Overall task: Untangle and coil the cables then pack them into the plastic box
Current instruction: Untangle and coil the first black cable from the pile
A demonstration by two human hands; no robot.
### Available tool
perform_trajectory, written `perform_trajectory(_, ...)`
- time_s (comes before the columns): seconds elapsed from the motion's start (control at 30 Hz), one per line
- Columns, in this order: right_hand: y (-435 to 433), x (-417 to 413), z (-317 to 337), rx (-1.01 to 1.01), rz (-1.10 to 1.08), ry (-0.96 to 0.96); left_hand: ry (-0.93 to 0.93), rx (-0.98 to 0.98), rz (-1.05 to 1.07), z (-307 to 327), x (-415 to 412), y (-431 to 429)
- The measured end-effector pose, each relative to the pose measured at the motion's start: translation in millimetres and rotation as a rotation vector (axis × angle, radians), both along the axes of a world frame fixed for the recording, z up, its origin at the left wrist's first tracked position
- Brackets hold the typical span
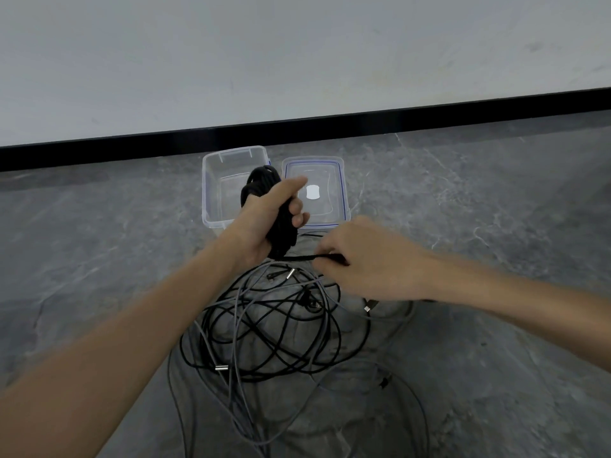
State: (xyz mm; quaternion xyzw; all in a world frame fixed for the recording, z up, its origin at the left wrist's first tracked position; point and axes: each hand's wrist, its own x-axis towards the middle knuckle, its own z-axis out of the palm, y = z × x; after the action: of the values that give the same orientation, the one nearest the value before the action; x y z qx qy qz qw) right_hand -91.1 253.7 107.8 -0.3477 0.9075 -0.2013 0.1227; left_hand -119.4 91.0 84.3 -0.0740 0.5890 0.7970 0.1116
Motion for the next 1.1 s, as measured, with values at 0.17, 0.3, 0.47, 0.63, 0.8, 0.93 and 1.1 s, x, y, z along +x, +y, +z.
perform_trajectory(0.17, 9.6, -7.4, 25.2, 0.022, 0.112, 0.047, -0.09, -0.058, -0.17, -1.4, 8.5, 1.0)
perform_trajectory(0.3, 12.8, -23.4, 41.6, -0.079, 0.178, 0.075, -0.154, -0.062, -0.331, -7.6, 18.9, 3.8)
perform_trajectory(0.47, 14.1, -35.2, 43.9, -0.236, 0.224, 0.031, -0.164, 0.055, -0.509, -11.1, 30.7, 6.2)
perform_trajectory(0.63, 22.7, -48.4, 45.7, -0.418, 0.163, -0.206, -0.207, 0.338, -0.727, -9.9, 36.0, 2.6)
perform_trajectory(0.8, 30.1, -55.4, 36.7, -0.526, 0.107, -0.323, -0.278, 0.544, -0.781, 0.0, 35.4, 12.4)
perform_trajectory(0.93, 31.7, -54.5, 18.4, -0.58, -0.023, -0.405, -0.275, 0.693, -0.773, 7.2, 34.9, 17.8)
perform_trajectory(1.1, 25.0, -41.7, -2.4, -0.614, -0.033, -0.664, -0.277, 0.674, -0.741, 16.1, 39.3, 14.9)
